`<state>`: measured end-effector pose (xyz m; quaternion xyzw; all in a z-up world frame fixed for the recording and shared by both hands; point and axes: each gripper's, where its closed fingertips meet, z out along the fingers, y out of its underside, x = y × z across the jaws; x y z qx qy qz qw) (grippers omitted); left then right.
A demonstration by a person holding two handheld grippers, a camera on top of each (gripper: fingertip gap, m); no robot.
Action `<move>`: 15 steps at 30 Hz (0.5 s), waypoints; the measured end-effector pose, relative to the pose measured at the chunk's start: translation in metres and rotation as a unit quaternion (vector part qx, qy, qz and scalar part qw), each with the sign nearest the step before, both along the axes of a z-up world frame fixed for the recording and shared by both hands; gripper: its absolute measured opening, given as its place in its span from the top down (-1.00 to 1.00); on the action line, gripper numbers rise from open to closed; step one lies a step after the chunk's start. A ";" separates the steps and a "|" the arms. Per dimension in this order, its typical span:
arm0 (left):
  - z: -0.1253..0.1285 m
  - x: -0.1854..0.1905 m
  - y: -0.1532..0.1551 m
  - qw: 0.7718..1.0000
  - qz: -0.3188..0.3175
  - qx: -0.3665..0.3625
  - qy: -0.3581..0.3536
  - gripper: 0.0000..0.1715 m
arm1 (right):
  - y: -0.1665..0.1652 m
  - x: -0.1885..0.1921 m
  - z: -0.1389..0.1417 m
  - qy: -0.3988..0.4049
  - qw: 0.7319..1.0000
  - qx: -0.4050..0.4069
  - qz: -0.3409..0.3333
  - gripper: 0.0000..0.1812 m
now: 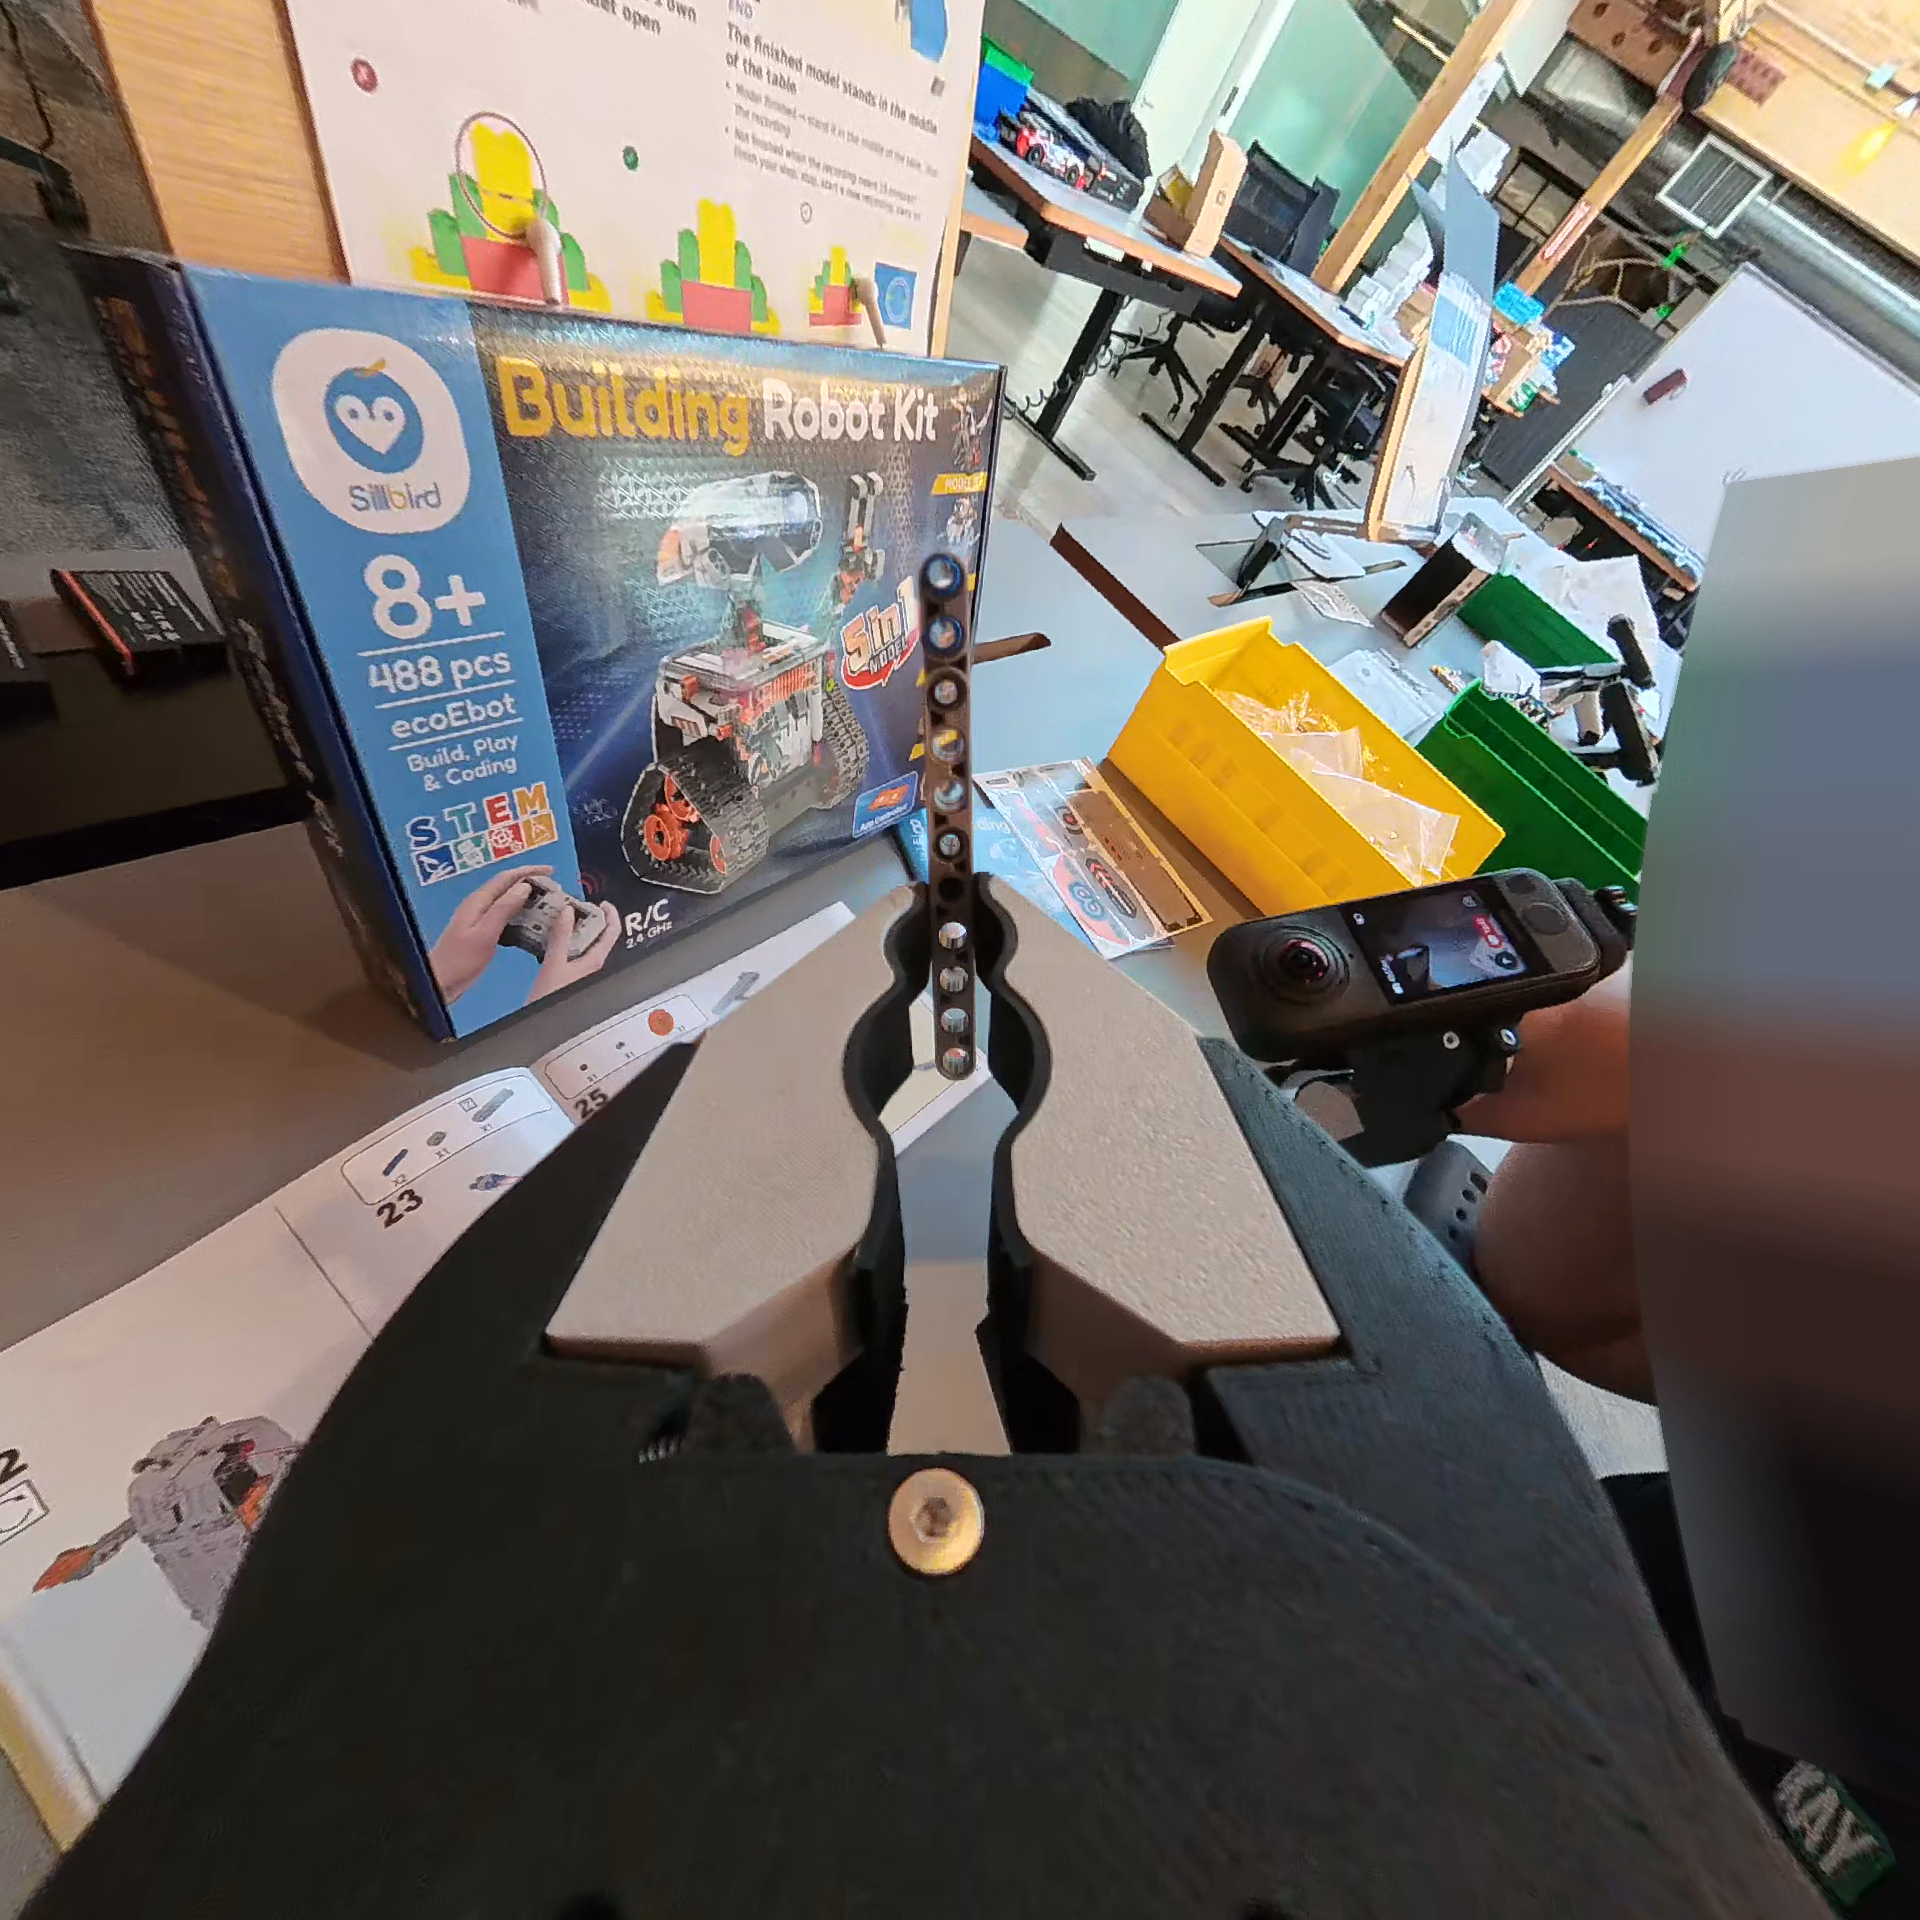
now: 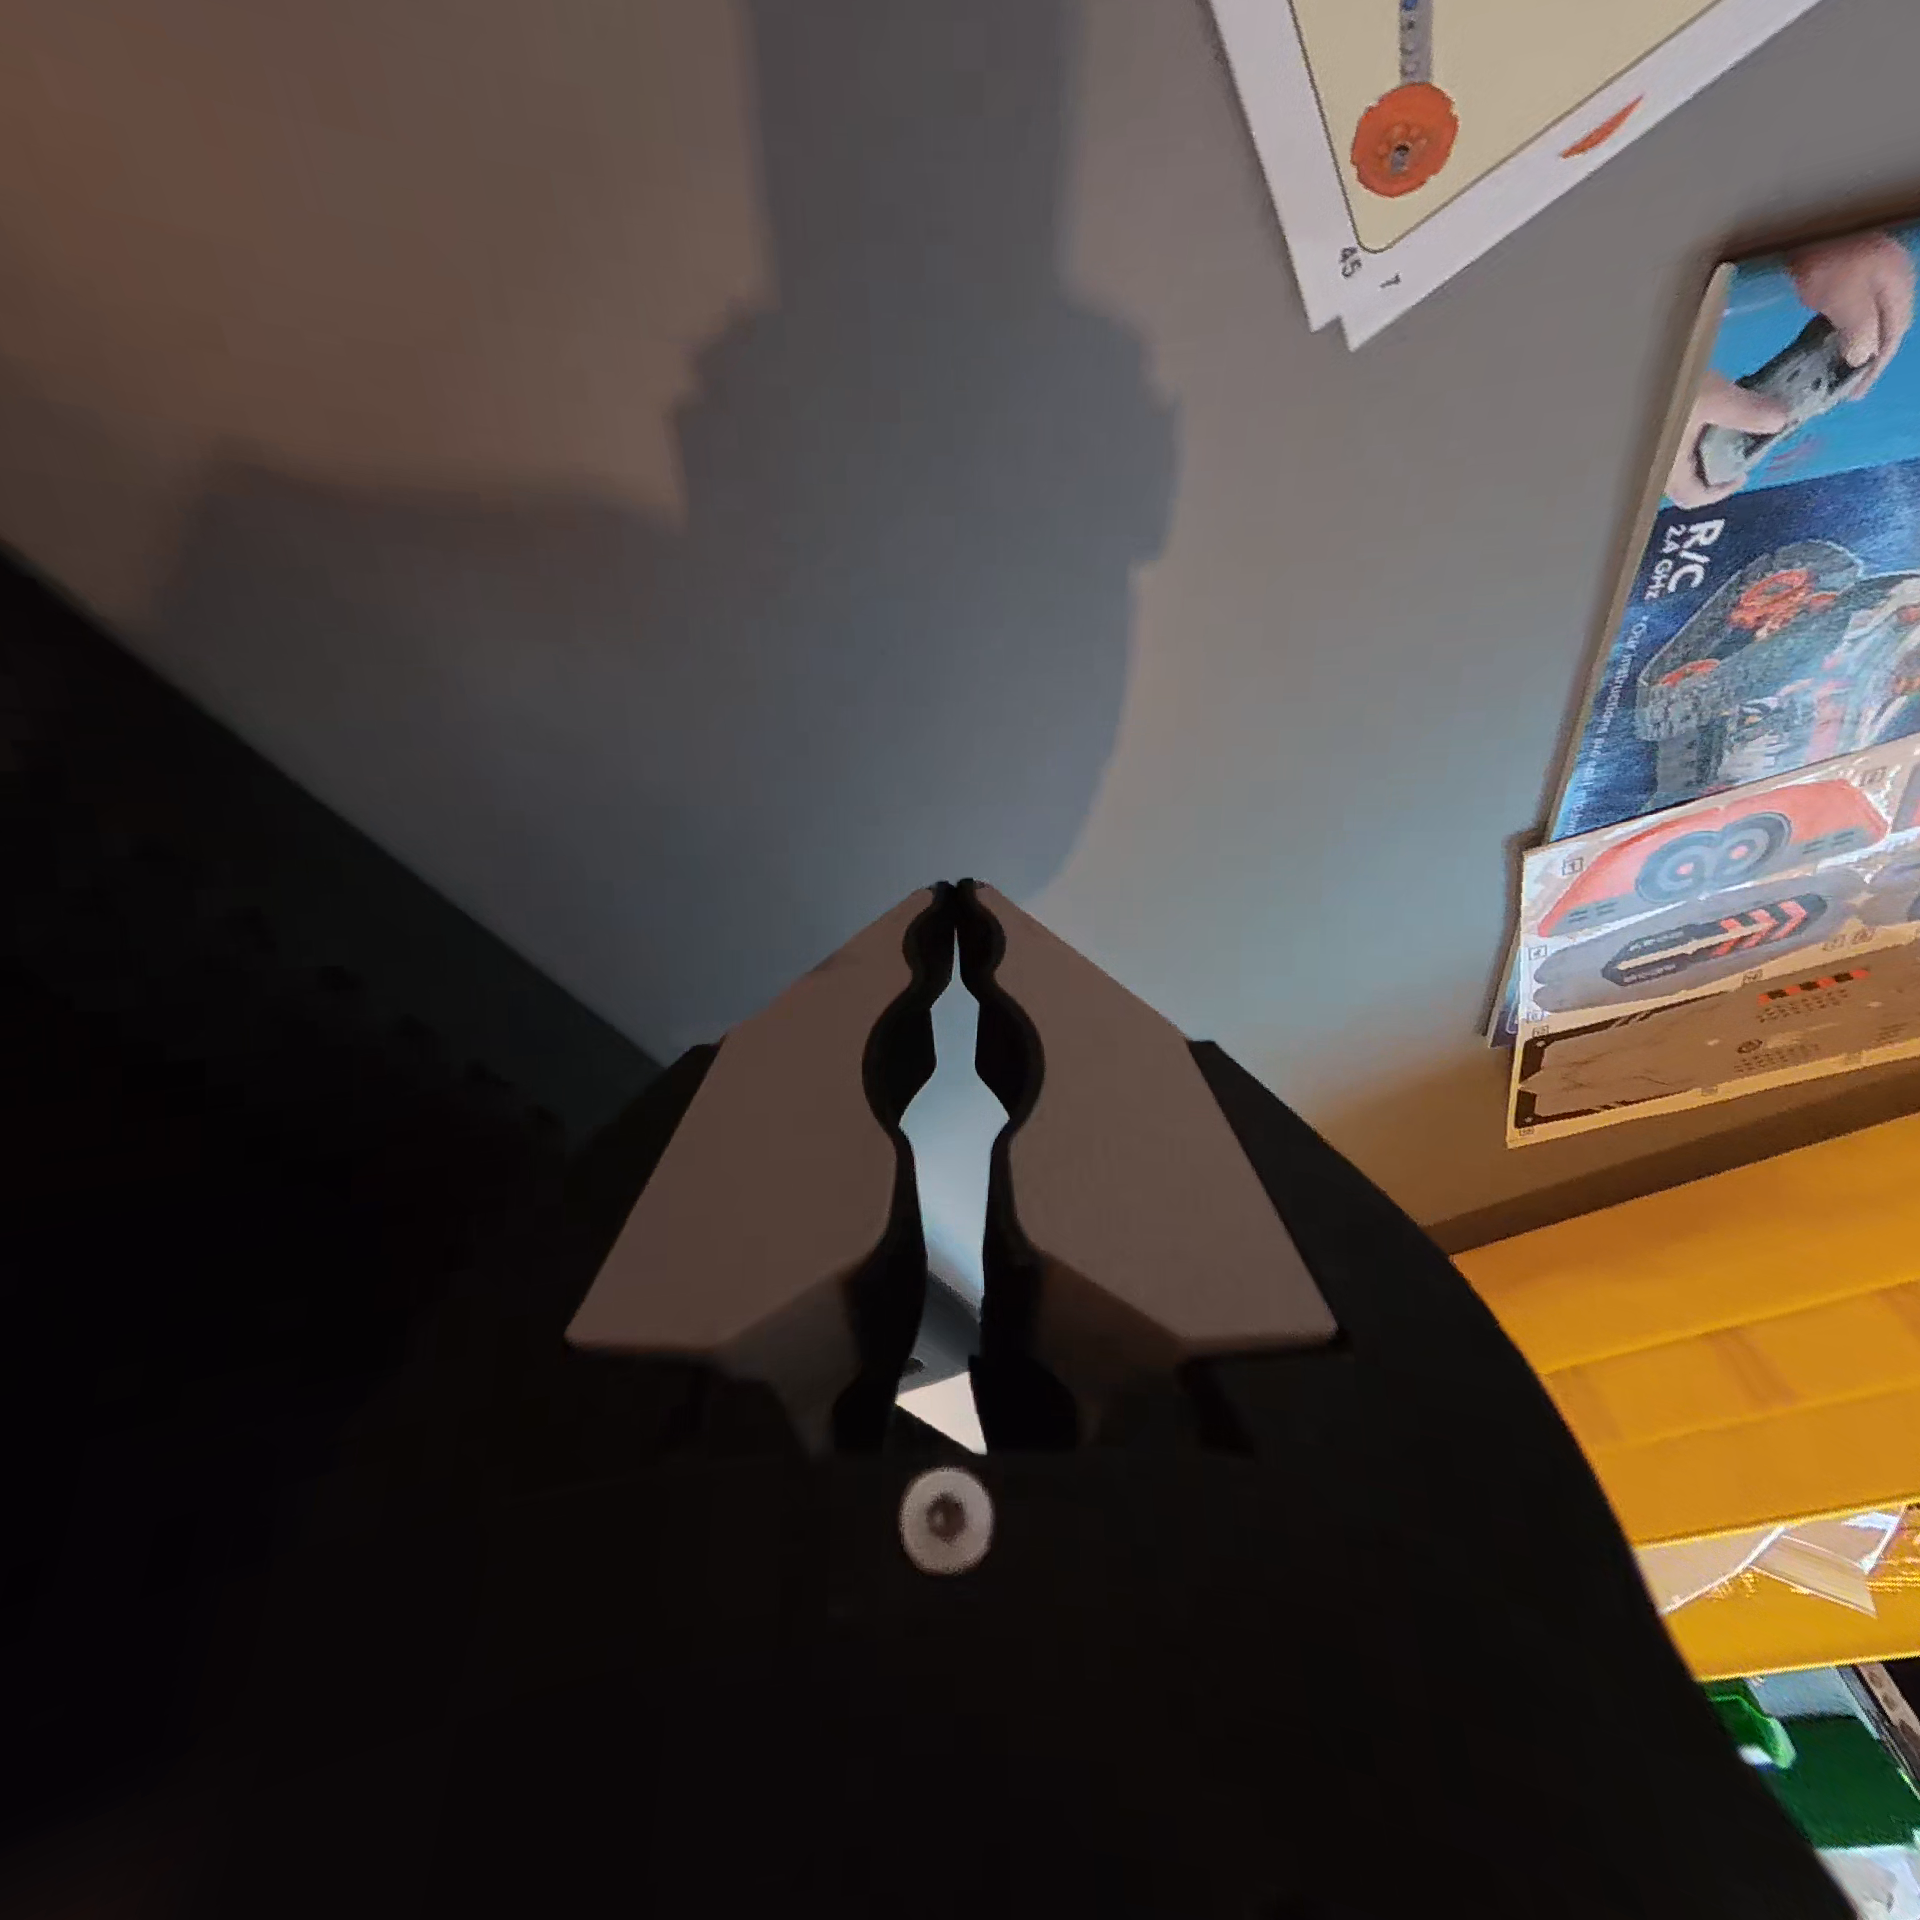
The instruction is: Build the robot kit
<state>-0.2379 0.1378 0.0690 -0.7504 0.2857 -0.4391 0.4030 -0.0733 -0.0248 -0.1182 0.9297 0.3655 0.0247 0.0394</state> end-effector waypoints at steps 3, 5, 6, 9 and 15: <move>-0.004 0.007 -0.001 1.000 -0.012 -0.008 0.002 0.94 | -0.002 0.003 -0.003 -0.010 1.000 -0.010 -0.003 1.00; -0.007 0.010 -0.002 1.000 -0.017 -0.010 0.008 0.94 | -0.004 0.002 -0.006 -0.018 1.000 -0.015 0.003 1.00; -0.007 0.010 -0.002 1.000 -0.017 -0.009 0.010 0.94 | -0.006 0.001 -0.007 -0.023 1.000 -0.017 0.007 1.00; -0.006 0.013 -0.005 1.000 -0.024 -0.009 0.005 0.94 | -0.007 0.000 -0.012 -0.035 0.999 -0.023 0.016 1.00; -0.019 0.033 -0.012 0.998 -0.060 -0.032 0.015 0.94 | -0.007 0.003 -0.017 -0.009 0.998 -0.051 0.017 1.00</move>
